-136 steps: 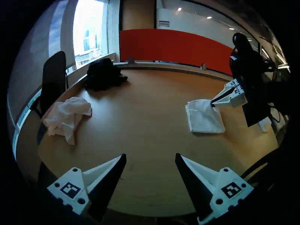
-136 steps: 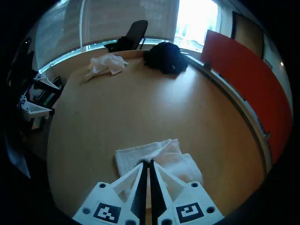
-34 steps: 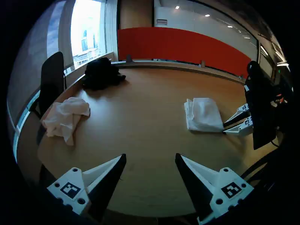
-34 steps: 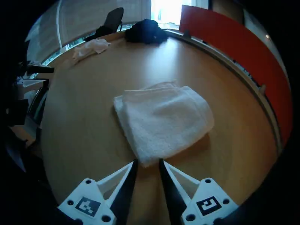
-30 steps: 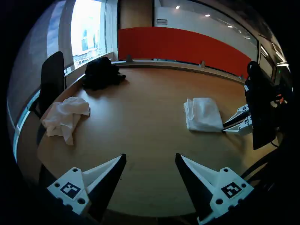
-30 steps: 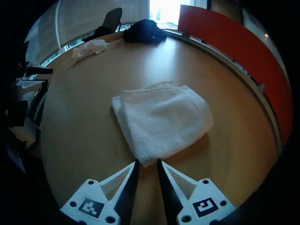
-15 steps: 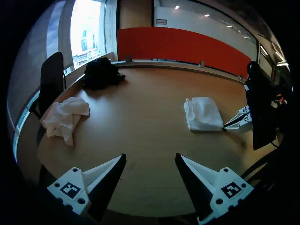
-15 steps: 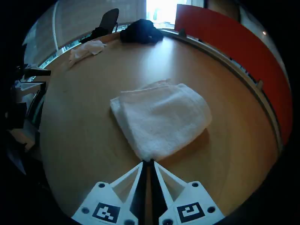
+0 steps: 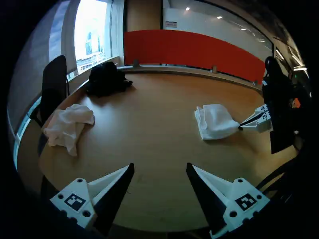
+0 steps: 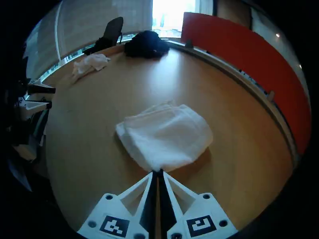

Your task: Fold towel

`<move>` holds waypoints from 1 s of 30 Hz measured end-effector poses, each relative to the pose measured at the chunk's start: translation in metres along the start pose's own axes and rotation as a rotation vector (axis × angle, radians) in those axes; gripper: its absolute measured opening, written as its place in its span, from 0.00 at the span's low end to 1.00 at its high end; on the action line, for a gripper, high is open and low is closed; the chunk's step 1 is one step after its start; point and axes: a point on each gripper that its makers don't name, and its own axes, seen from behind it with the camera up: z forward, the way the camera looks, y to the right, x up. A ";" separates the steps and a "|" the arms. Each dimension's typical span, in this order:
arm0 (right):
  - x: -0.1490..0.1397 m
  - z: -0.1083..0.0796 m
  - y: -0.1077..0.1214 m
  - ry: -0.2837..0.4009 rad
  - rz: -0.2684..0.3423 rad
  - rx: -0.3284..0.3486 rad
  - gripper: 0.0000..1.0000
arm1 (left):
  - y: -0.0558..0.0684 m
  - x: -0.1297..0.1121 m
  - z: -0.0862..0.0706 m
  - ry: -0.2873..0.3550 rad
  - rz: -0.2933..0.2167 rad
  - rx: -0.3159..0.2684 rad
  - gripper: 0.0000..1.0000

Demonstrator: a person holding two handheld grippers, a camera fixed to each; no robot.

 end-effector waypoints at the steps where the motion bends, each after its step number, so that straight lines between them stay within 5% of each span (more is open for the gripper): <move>1: 0.005 -0.003 0.003 0.007 -0.006 -0.006 0.03 | 0.000 0.002 0.000 0.004 0.002 -0.002 0.97; 18: 0.115 -0.071 0.065 0.147 -0.097 -0.122 0.03 | 0.007 0.037 0.001 0.072 0.047 -0.043 0.97; 30: 0.111 -0.120 0.112 0.147 -0.079 -0.224 0.03 | 0.014 0.047 0.001 0.091 0.068 -0.073 0.97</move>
